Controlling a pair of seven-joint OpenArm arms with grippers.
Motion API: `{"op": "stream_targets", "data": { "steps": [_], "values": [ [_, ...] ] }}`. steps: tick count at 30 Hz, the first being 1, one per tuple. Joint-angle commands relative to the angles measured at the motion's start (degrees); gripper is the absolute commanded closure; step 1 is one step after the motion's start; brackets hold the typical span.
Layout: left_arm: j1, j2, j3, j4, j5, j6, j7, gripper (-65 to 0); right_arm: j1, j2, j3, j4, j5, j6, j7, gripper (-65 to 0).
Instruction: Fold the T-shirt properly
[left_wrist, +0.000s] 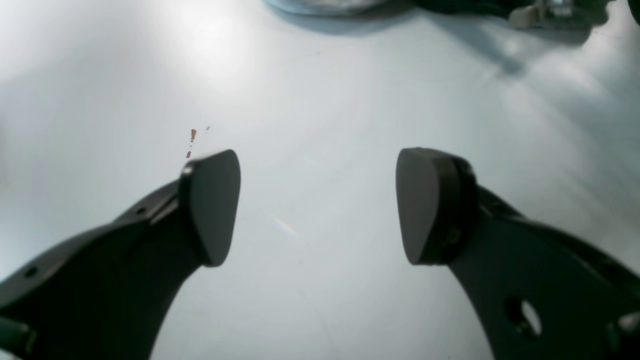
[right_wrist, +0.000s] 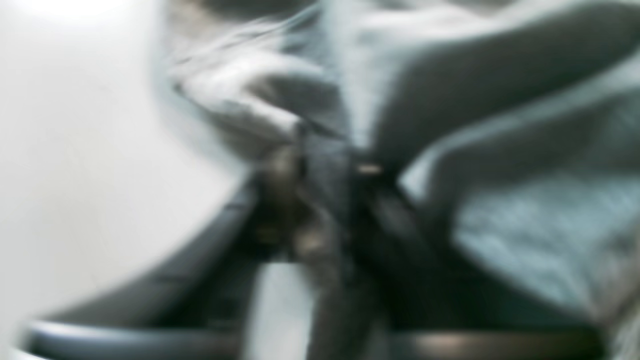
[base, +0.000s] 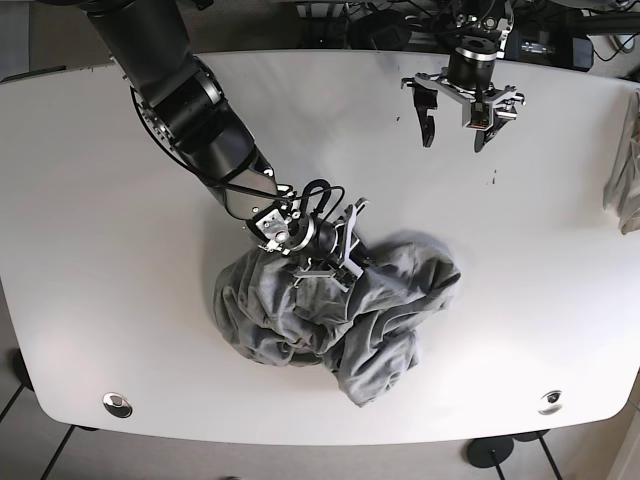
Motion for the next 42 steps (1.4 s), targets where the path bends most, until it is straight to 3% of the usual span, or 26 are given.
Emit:
{"op": "stream_targets", "data": {
  "steps": [1,4,8,10,14,17,21,23,25,28,31,35,42],
  "values": [
    [0.23,-0.28,-0.07,1.05,-0.31,-0.04,-1.46,-45.8,-1.97,0.75,-0.13,0.82,-1.74,0.53,-3.86,-3.8],
    [0.23,-0.28,-0.07,1.14,-0.31,-0.04,-1.46,-45.8,-10.67,6.38,6.37,14.18,-1.74,0.18,-2.81,-2.2],
    [0.23,-0.28,-0.07,0.96,-0.31,-0.04,-1.46,-45.8,-23.51,12.8,14.72,33.17,-1.74,0.62,-8.87,-2.2],
    [0.23,-0.28,-0.07,1.05,-0.31,-0.04,-1.46,-45.8,-30.63,15.88,18.15,41.08,-1.74,0.62,-8.96,-2.2],
    [0.06,-0.28,-0.07,1.14,-0.31,-0.04,-1.46,-45.8,-42.41,20.45,24.57,51.37,-1.74,0.62,-8.96,-2.2],
    [-0.03,-0.37,-0.07,1.05,-0.31,-0.04,-1.46,-45.8,-48.47,22.12,28.44,54.8,-1.74,0.62,-8.96,-2.4],
    [-0.03,-0.37,0.01,0.96,-0.31,-0.04,-1.46,-45.8,-52.87,21.5,33.45,58.49,-1.48,0.62,-8.96,-4.9],
    [-0.03,-0.37,0.01,0.78,-0.31,-0.04,-1.46,-45.8,-53.84,21.33,33.45,62.71,0.99,0.62,-9.58,-17.0],
    [-0.03,-0.37,0.1,0.78,-0.31,-0.04,-1.46,-45.8,-53.57,20.89,33.45,67.28,3.97,0.62,-12.13,-35.5],
    [-0.03,-0.37,0.01,1.05,-0.31,-0.04,-1.46,-45.8,-49.0,19.83,28.61,69.39,6.44,0.62,-16.61,-47.7],
    [-0.03,-0.37,0.01,1.14,-0.31,-0.04,-1.46,-45.8,-43.11,18.34,20.7,66.84,6.35,0.62,-20.57,-48.8],
    [0.06,-0.37,-0.78,1.58,-0.31,-0.04,-1.46,-45.8,-35.11,15.7,11.47,57.87,6.35,0.27,-20.92,-48.8],
    [0.06,-0.11,-4.91,2.28,-0.4,-0.13,-1.64,-45.8,-27.37,10.25,9.18,46.53,6.26,0.18,-20.83,-48.8]
  ]
}}
